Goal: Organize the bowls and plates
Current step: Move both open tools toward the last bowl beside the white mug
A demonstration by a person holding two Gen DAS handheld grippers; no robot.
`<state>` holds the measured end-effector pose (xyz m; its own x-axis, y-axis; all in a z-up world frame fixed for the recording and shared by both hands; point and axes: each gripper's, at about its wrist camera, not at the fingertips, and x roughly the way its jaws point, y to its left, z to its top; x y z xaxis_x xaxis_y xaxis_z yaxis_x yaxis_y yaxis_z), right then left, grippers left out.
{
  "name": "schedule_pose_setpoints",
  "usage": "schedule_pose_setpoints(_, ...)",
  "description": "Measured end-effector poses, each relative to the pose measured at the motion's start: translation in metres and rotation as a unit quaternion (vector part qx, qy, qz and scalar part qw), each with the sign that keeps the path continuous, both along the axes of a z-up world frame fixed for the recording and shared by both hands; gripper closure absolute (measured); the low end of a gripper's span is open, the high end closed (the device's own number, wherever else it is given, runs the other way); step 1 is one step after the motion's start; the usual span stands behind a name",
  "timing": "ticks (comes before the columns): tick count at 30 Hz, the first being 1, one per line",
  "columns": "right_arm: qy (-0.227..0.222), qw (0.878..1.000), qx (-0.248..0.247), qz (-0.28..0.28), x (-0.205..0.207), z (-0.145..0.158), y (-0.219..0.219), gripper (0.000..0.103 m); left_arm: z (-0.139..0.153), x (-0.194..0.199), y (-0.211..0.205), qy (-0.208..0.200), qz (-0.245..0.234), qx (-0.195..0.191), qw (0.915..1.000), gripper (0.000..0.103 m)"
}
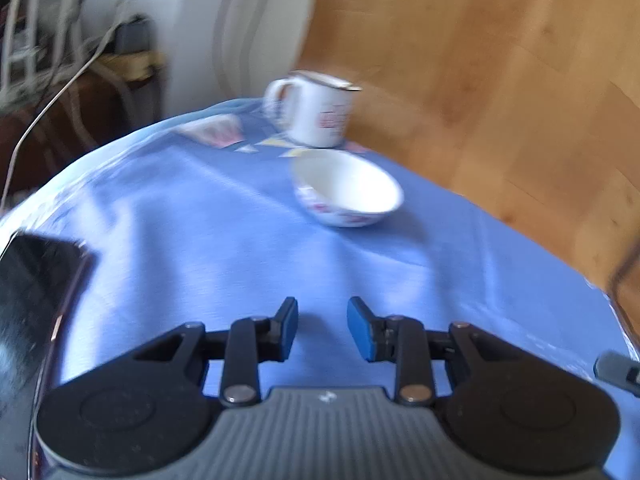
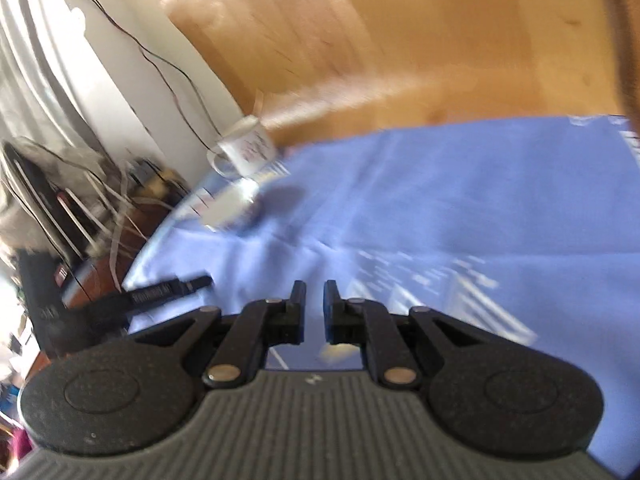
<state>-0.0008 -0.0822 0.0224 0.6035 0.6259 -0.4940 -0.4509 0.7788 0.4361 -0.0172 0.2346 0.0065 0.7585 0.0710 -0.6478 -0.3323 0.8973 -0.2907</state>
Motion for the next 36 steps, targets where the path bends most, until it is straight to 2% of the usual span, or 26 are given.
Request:
schedule_pose_setpoints(2, -0.008, 1.000, 0.023, -0.002, 0.010, -0.010, 0.014, 0.090, -0.004, -0.003, 0.000, -0.016, 0.003, 0.021, 0.9996, 0.076)
schedule_pose_setpoints(4, -0.004, 0.999, 0.039, -0.002, 0.019, -0.019, 0.024, 0.090, -0.008, -0.005, -0.010, -0.027, 0.003, 0.067, 0.9974, 0.076)
schedule_pose_setpoints(7, 0.003, 0.999, 0.045, 0.001, 0.029, -0.027, 0.035, 0.090, -0.010, -0.004, -0.018, -0.029, 0.003, 0.091, 0.9954, 0.074)
schedule_pose_setpoints(11, 0.012, 0.999, 0.031, 0.011, 0.035, -0.032, 0.046, 0.090, -0.011, -0.004, -0.012, -0.035, 0.003, 0.076, 0.9965, 0.074)
schedule_pose_setpoints(15, 0.026, 0.999, 0.042, 0.005, 0.040, -0.043, 0.048, 0.090, -0.011, -0.007, -0.009, -0.042, 0.001, 0.062, 0.9972, 0.073)
schedule_pose_setpoints(20, 0.012, 0.999, 0.025, 0.021, 0.039, -0.043, 0.064, 0.090, -0.012, -0.007, -0.006, -0.048, -0.002, 0.049, 0.9976, 0.071)
schedule_pose_setpoints(23, 0.020, 0.999, 0.022, 0.026, 0.045, -0.041, 0.072, 0.090, -0.012, -0.008, -0.003, -0.052, -0.004, 0.038, 0.9979, 0.071)
schedule_pose_setpoints(29, 0.058, 0.997, -0.007, 0.043, 0.073, -0.024, 0.092, 0.090, -0.012, -0.008, -0.002, -0.054, -0.010, 0.030, 0.9981, 0.067)
schedule_pose_setpoints(34, 0.091, 0.994, -0.030, 0.047, 0.104, -0.005, 0.106, 0.089, -0.011, -0.007, -0.007, -0.049, -0.017, 0.042, 0.9978, 0.064)
schedule_pose_setpoints(36, 0.090, 0.994, -0.039, 0.049, 0.112, 0.001, 0.111, 0.080, -0.012, -0.007, -0.007, -0.050, -0.017, 0.041, 0.9978, 0.064)
